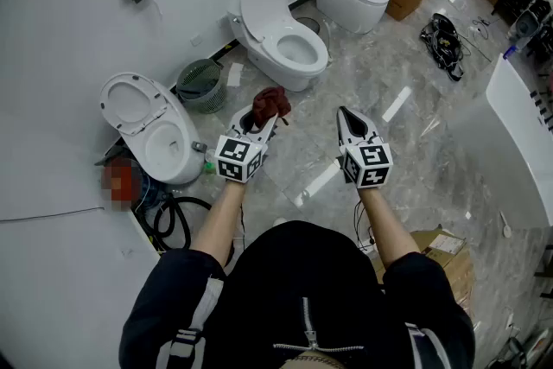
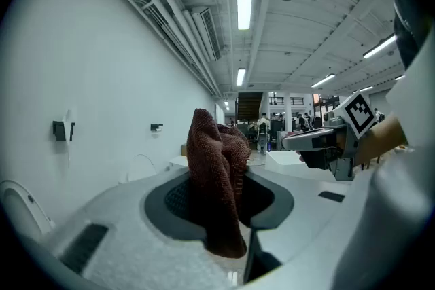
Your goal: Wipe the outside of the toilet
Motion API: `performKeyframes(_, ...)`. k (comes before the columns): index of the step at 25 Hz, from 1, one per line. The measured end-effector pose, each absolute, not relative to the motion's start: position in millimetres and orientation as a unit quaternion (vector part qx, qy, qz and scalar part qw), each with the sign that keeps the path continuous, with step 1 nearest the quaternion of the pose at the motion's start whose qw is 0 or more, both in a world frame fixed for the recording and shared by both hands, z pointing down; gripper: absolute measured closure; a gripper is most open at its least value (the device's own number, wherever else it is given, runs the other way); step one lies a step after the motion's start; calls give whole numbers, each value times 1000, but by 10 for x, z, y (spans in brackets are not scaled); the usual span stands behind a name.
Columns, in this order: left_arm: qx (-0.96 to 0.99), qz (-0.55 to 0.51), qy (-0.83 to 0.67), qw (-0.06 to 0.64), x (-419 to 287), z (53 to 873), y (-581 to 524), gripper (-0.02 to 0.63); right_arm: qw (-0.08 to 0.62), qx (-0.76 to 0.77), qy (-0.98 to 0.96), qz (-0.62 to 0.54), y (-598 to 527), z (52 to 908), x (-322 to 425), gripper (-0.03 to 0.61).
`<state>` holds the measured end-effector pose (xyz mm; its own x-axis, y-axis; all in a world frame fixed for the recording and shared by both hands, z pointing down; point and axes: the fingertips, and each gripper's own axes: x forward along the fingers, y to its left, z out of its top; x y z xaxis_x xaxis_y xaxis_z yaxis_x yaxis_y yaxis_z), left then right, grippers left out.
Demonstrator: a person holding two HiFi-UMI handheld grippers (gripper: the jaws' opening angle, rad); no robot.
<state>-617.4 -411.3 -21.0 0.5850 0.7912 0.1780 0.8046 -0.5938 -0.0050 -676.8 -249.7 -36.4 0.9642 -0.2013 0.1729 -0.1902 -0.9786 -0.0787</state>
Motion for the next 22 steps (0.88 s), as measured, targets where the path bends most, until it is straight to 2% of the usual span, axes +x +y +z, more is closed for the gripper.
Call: performKeyframes(22, -877, -92, -470, 35, -5846, 49, -4406, 482, 45, -992, 67, -95, -2856, -175, -6530, 575)
